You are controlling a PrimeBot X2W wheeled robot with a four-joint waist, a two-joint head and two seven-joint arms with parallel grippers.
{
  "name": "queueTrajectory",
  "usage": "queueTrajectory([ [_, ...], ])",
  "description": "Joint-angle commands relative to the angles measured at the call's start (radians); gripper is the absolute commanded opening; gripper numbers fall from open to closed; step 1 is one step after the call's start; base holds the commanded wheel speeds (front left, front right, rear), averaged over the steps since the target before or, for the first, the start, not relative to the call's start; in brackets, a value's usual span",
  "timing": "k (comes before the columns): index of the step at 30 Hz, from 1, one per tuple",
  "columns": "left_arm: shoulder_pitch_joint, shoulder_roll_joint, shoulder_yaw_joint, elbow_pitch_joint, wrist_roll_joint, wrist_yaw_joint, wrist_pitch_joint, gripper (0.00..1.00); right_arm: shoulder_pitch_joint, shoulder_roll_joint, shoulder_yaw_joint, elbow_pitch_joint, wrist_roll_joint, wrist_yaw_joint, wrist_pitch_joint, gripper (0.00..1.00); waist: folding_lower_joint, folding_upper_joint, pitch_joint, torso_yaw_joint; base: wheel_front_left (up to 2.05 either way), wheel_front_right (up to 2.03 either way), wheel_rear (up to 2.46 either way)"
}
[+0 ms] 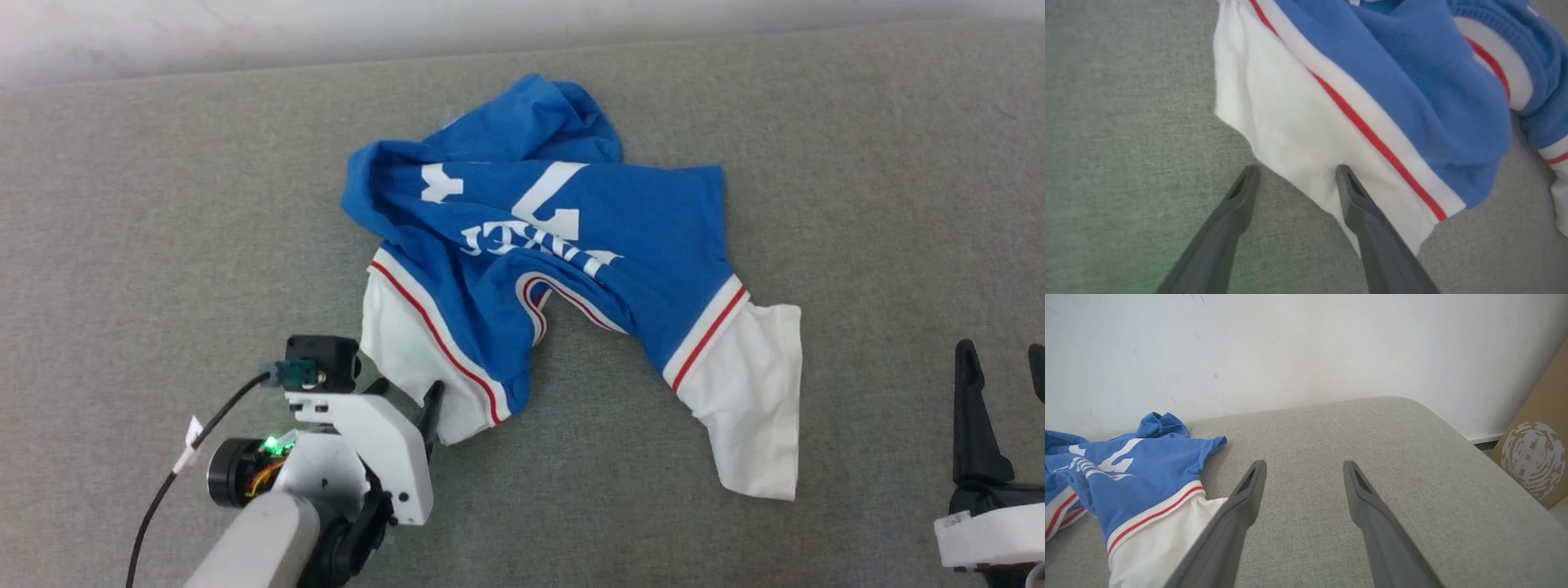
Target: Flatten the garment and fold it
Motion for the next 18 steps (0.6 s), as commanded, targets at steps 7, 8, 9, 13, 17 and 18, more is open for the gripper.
queueTrajectory([
  [7,-0.025,-0.029,-0.038,0.054,-0.037,-0.030,0.053,0.00,-0.028,0.002,0.000,0.010,0.000,-0.001,-0.015,1.00,0.0000,-0.0001,0.027,-0.022,0.00,0.00,0.00],
  [8,-0.028,-0.031,-0.044,0.059,-0.036,-0.036,0.053,0.00,-0.030,0.002,0.000,0.012,0.001,-0.001,-0.015,1.00,0.0000,-0.0001,0.027,-0.022,0.00,0.00,0.00],
  [9,-0.030,-0.036,-0.045,0.060,-0.038,-0.039,0.046,0.00,-0.032,0.002,-0.001,0.015,0.001,-0.001,-0.016,1.00,0.0000,-0.0001,0.026,-0.021,0.00,0.00,0.00],
  [13,-0.034,-0.041,-0.015,0.036,-0.028,-0.024,-0.019,0.00,-0.032,0.002,-0.007,0.022,-0.002,-0.001,-0.016,1.00,0.0000,-0.0001,0.006,-0.014,0.00,0.00,0.00],
  [17,0.009,-0.055,0.049,-0.058,-0.046,0.021,-0.094,0.00,-0.023,0.002,-0.016,0.025,-0.004,-0.001,-0.014,1.00,0.0000,-0.0001,-0.029,0.000,0.00,0.00,0.00],
  [18,0.030,-0.056,0.064,-0.088,-0.053,0.033,-0.106,0.00,-0.019,0.002,-0.018,0.026,-0.003,-0.001,-0.013,1.00,0.0000,-0.0001,-0.038,0.005,0.00,0.00,0.00],
])
